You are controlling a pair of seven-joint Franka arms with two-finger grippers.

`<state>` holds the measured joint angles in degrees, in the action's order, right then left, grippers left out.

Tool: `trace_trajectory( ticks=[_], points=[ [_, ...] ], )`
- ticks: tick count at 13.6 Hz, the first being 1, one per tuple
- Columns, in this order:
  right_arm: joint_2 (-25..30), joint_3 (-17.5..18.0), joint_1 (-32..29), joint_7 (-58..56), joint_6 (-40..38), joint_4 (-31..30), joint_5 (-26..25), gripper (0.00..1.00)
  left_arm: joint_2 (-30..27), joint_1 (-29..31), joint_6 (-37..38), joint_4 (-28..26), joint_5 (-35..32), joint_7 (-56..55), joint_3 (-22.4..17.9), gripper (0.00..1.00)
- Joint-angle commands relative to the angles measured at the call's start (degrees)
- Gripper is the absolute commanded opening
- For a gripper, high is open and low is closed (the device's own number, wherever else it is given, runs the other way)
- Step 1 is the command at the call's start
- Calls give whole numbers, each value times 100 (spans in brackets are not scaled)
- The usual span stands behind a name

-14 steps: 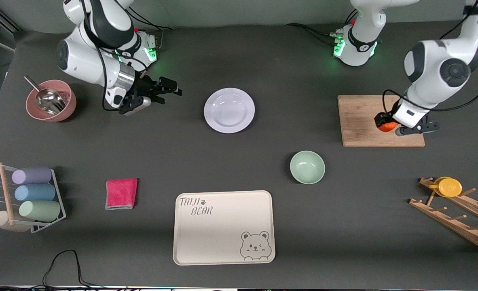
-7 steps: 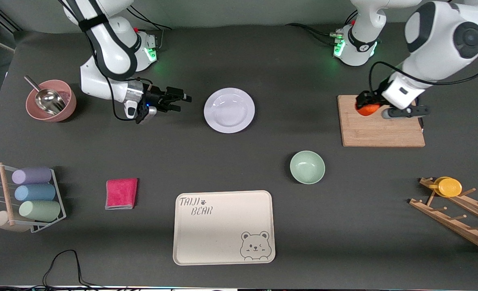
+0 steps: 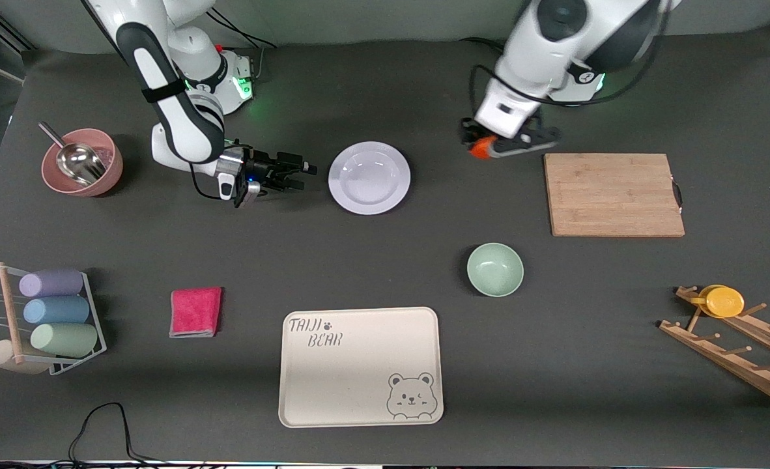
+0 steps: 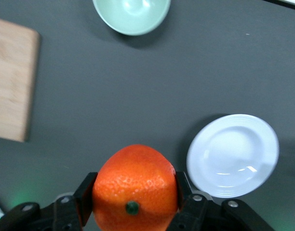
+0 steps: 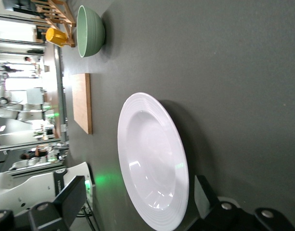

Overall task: Place orange and plate with both arms
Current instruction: 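Lift the orange with the left gripper and carry it over the plate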

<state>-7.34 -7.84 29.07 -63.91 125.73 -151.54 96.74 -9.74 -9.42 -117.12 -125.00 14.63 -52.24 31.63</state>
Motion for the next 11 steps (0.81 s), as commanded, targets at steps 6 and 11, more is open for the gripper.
trace_trajectory(
  ticks=[6,11],
  points=[
    [-1216,-51,-455,-1395,-1260,107,757,100,1848,-918,-1568,553,-1824,-3699,695,0],
    [-1367,-60,-455,-1502,-1402,116,881,100,3441,-1658,-1507,1502,-4186,-5444,652,0]
  ],
)
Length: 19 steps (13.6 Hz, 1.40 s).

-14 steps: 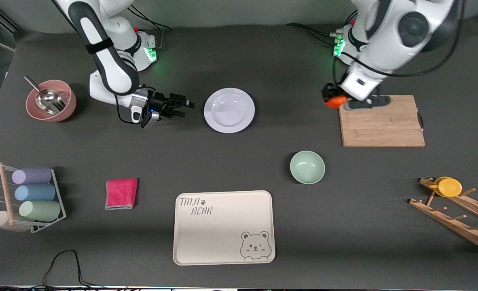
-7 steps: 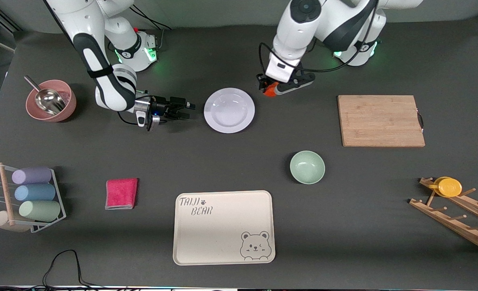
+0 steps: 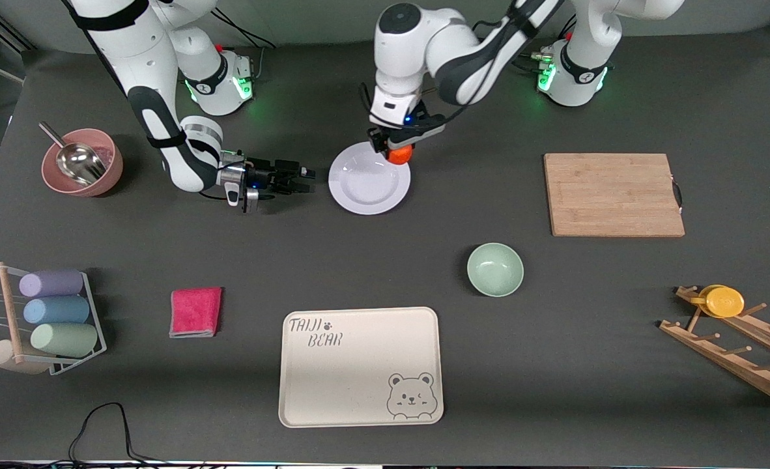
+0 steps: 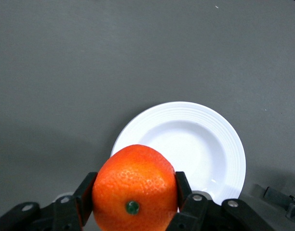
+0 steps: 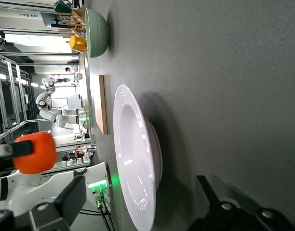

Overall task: Place orange and plate with both arms
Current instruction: 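Lift the orange with the left gripper and carry it over the plate, then lower the orange onto the white plate and open the left gripper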

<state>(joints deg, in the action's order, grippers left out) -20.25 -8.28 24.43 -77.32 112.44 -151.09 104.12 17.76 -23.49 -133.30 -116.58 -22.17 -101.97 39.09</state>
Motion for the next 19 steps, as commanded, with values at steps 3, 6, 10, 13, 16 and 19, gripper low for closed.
trace_trajectory(
  ticks=[3,6,10,13,16,19],
  points=[
    [-93,-15,-8,-152,-64,71,143,100,1412,-376,50,1083,-919,-613,-112,0],
    [-137,-7,-78,-161,-64,80,143,94,1722,-691,68,1252,-1052,-649,-295,0],
    [-137,-15,-78,-161,-73,80,143,59,2073,-1341,41,1541,-1087,-657,-805,0],
    [-128,-15,-78,-178,-73,80,143,45,2100,-2009,15,1647,-1201,-683,-1499,0],
    [-128,-15,-78,-178,-73,80,143,42,2118,-2099,-90,1647,-1202,-692,-1606,64],
    [-180,-7,-87,-283,-73,80,134,42,2065,-2055,-12,1639,-1237,-684,-1606,100]
  ],
)
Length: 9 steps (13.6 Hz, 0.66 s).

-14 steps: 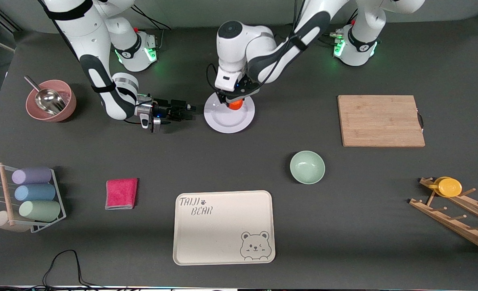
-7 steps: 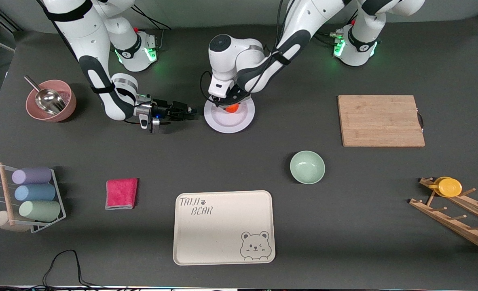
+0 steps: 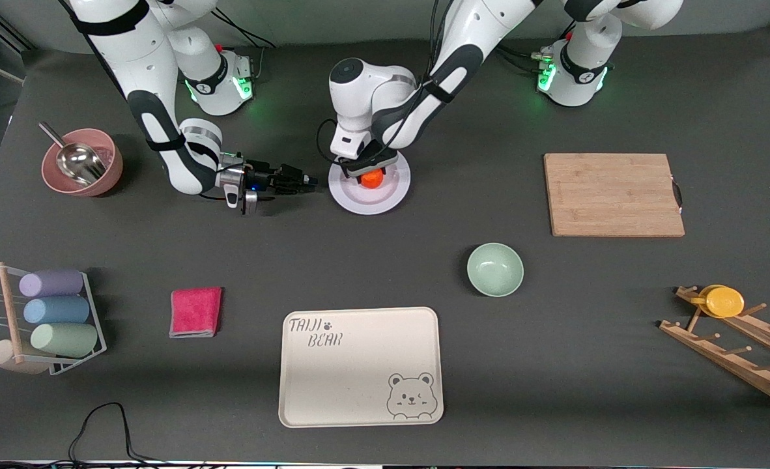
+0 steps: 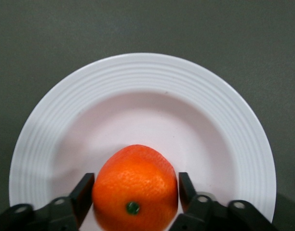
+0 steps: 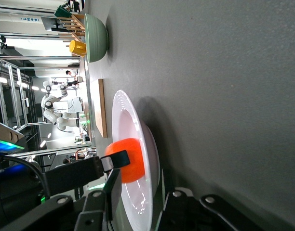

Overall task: Place orange and plate with both arms
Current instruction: 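Lower the orange onto the white plate and open the left gripper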

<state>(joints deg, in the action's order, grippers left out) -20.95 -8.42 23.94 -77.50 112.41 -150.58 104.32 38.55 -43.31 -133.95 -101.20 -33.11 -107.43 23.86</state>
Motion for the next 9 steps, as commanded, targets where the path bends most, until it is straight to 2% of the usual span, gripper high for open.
trace_trajectory(
  ticks=[1,6,9],
  points=[
    [-189,7,-55,-440,-79,38,115,42,-31,-47,71,100,-143,-121,-83,100],
    [-463,7,-161,-705,-404,55,115,42,-505,269,325,56,-99,19,-48,100],
    [-480,7,-161,-766,-404,90,115,42,-804,541,352,13,49,590,-4,100]
  ],
)
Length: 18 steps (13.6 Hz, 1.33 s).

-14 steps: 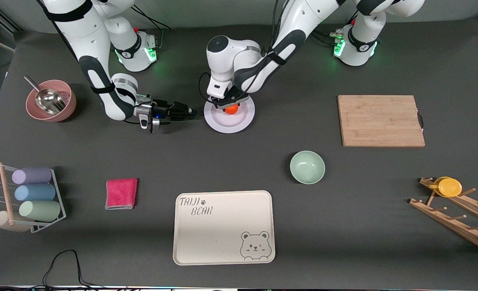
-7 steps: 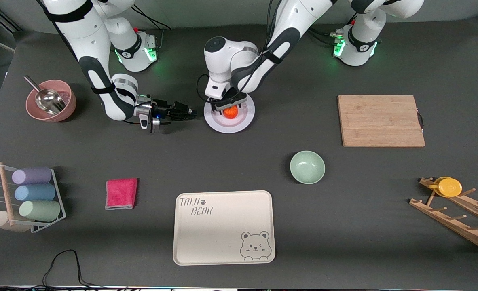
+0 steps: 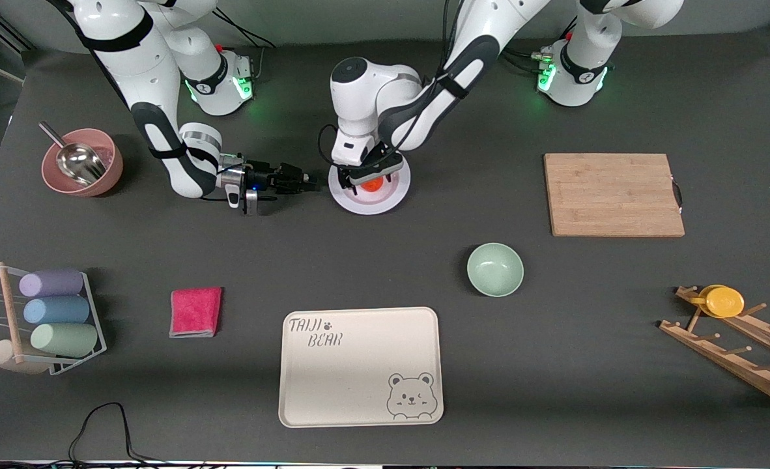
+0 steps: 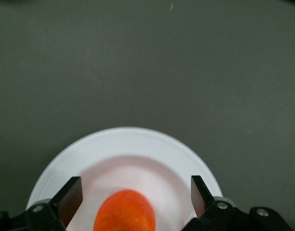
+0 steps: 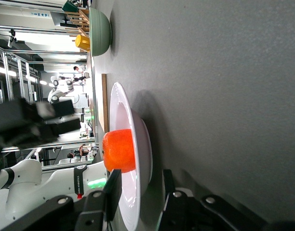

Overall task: Place orange and plate with both arms
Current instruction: 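Lower the orange onto the white plate and open the left gripper, then withdraw the left gripper while the right gripper grips the plate rim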

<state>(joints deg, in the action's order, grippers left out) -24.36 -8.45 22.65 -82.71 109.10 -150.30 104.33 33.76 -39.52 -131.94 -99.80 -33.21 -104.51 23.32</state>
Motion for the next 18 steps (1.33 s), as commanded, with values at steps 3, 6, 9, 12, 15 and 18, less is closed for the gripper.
trace_trajectory(
  ticks=[3,6,9,12,15,18],
  points=[
    [-271,10,-33,-456,-73,115,114,42,-861,523,772,-136,769,1349,59,100],
    [-288,19,-33,-456,-82,124,123,42,-1800,1199,1730,-136,1990,3186,24,100],
    [-297,45,-24,-456,-108,133,202,42,-2364,2052,2294,-136,2309,4575,33,100],
    [-306,98,28,-456,-108,168,281,42,-2751,3096,2769,-92,2634,6269,24,100],
    [-341,115,151,-456,-108,212,482,42,-3103,4448,3226,-101,2776,8466,24,100],
    [-403,186,449,-447,-108,300,825,42,-3463,5636,3586,-101,3310,9516,-38,100]
  ],
)
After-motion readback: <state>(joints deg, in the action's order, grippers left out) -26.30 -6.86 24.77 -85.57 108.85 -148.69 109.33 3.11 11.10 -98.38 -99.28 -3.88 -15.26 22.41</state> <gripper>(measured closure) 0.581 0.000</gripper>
